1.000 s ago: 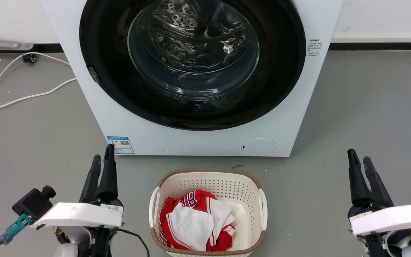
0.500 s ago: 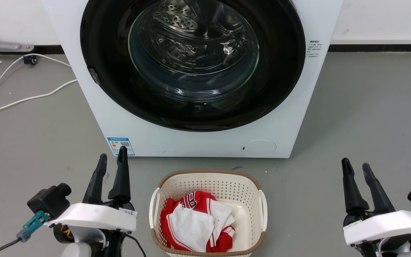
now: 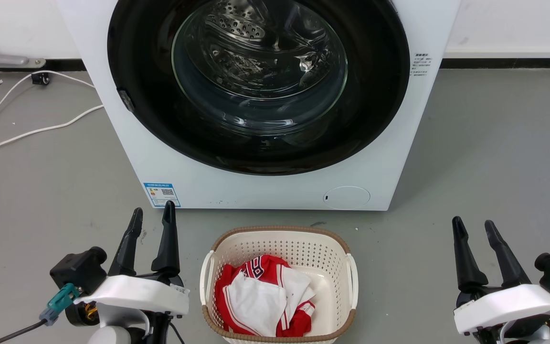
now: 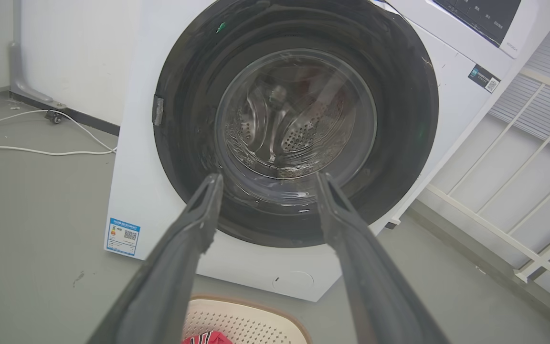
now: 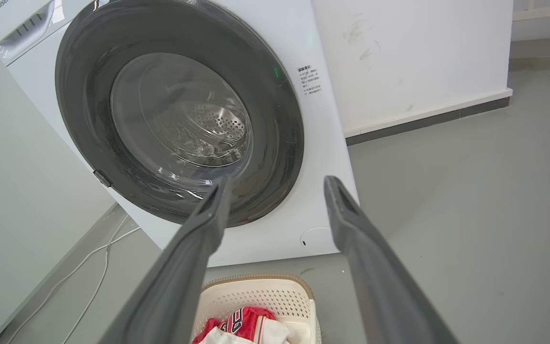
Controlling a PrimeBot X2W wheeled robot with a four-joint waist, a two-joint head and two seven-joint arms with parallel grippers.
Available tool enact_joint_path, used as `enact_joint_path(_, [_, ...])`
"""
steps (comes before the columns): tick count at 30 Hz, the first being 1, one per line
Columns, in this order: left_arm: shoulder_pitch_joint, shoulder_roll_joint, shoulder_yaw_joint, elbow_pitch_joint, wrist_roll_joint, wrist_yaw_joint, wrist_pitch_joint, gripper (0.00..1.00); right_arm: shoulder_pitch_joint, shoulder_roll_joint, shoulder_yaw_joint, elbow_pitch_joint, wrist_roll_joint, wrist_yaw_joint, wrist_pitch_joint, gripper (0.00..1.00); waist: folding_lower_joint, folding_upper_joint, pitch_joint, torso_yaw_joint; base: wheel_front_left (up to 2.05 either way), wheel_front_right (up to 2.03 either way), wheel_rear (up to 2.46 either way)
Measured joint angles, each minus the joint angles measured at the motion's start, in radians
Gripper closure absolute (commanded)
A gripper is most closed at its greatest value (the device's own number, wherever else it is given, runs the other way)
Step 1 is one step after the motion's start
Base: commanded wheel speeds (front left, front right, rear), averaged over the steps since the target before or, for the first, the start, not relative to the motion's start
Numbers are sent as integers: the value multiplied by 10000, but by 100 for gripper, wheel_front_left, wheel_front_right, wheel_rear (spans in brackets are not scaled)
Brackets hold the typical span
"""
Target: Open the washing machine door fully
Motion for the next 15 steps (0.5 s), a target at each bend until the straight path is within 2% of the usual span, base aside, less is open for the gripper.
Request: enact_joint_path(15, [-108, 19, -44, 96, 1728, 8, -337, 0, 93, 8, 19, -174, -1427, 0, -50, 0, 0, 0, 94, -28, 0, 0, 0])
